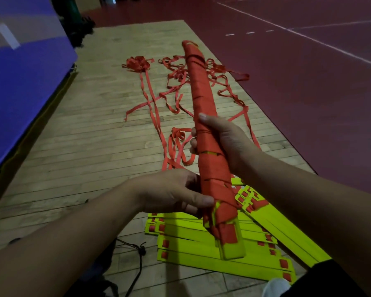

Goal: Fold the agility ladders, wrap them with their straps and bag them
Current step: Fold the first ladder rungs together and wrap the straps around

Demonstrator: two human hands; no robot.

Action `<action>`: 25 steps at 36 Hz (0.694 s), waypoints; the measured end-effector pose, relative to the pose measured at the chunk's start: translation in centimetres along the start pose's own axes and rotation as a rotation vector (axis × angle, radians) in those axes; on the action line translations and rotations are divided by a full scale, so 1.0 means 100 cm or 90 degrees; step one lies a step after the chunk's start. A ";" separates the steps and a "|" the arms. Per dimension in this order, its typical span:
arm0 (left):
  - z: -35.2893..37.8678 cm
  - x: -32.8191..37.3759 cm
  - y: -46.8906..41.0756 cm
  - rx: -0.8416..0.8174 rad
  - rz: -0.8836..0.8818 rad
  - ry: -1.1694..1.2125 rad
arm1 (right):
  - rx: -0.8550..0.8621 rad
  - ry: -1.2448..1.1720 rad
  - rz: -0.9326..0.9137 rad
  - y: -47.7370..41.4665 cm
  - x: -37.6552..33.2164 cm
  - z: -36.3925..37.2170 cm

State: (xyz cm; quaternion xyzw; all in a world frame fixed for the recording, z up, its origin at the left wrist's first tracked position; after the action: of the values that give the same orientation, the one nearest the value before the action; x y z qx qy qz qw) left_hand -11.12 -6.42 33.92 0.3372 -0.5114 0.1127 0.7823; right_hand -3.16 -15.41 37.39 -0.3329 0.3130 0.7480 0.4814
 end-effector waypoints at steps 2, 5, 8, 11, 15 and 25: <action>-0.004 -0.003 -0.002 0.024 -0.010 0.008 | 0.018 0.032 -0.040 0.001 -0.005 -0.005; -0.015 -0.007 -0.002 0.083 -0.009 -0.020 | 0.076 0.102 -0.089 -0.001 -0.011 -0.015; -0.020 -0.007 -0.002 0.141 0.025 -0.085 | 0.182 0.191 -0.119 -0.006 -0.012 -0.031; -0.024 -0.003 -0.001 0.183 0.065 -0.141 | 0.220 0.200 -0.114 -0.010 -0.009 -0.039; -0.035 0.003 0.006 0.215 0.103 -0.121 | 0.134 0.053 -0.067 -0.013 -0.004 -0.026; -0.080 -0.007 0.027 0.376 0.134 -0.083 | 0.119 0.113 0.193 0.003 0.085 0.014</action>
State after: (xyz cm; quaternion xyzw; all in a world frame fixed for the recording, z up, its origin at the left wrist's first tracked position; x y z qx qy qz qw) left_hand -7.06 0.81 32.46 0.5019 -0.5376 0.3146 0.6001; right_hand -6.42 -10.09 31.45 -0.3009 0.4688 0.7472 0.3624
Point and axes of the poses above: each hand's wrist, its own y-axis away from the middle knuckle, its own z-axis out of the palm, x = y × z, the point moved 6 cm from there along -y, towards the middle knuckle, and after that the axes turned 1 degree about -y, right-handed, at the moved point
